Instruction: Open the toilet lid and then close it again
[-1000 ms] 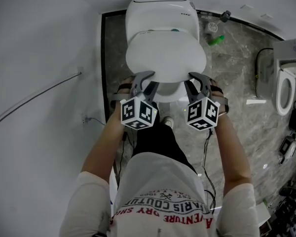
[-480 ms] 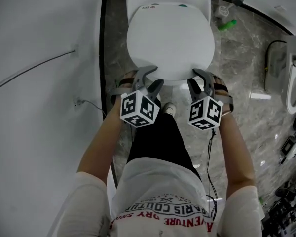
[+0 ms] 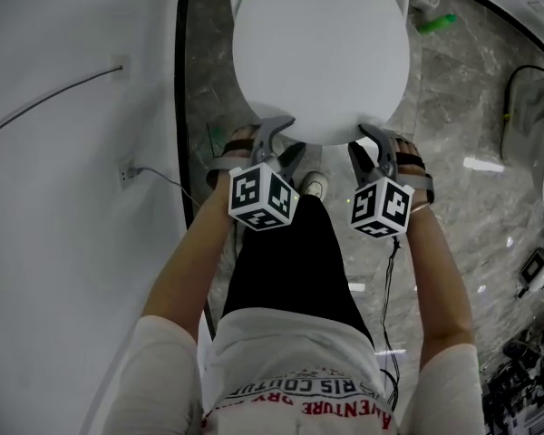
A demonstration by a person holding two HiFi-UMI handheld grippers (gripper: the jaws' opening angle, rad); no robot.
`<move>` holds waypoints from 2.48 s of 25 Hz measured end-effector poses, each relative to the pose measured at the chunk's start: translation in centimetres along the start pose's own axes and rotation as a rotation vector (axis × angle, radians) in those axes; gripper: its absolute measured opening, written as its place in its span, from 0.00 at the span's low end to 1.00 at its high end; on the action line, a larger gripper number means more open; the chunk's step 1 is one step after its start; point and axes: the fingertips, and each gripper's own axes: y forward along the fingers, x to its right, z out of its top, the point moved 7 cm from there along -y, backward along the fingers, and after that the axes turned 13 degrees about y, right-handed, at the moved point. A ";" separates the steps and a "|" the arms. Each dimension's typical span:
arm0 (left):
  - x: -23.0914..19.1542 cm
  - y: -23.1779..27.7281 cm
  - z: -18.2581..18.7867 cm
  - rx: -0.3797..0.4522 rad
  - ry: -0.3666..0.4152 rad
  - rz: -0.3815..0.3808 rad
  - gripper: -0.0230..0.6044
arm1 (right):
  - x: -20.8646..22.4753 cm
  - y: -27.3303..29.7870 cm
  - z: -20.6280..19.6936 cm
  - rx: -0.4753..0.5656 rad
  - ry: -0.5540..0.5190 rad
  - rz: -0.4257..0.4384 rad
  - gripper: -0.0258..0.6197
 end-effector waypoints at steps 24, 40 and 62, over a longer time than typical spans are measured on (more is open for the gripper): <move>3.6 8.2 -5.6 0.017 -0.100 -0.069 0.36 | -3.5 9.1 -4.7 -0.110 0.009 0.069 0.24; -3.0 -13.0 5.1 0.337 -0.336 0.350 0.05 | 1.9 -14.1 6.6 0.349 0.473 -0.054 0.07; -6.8 -48.5 19.7 0.860 -0.558 0.623 0.05 | 3.1 -46.6 18.8 0.847 0.686 -0.218 0.07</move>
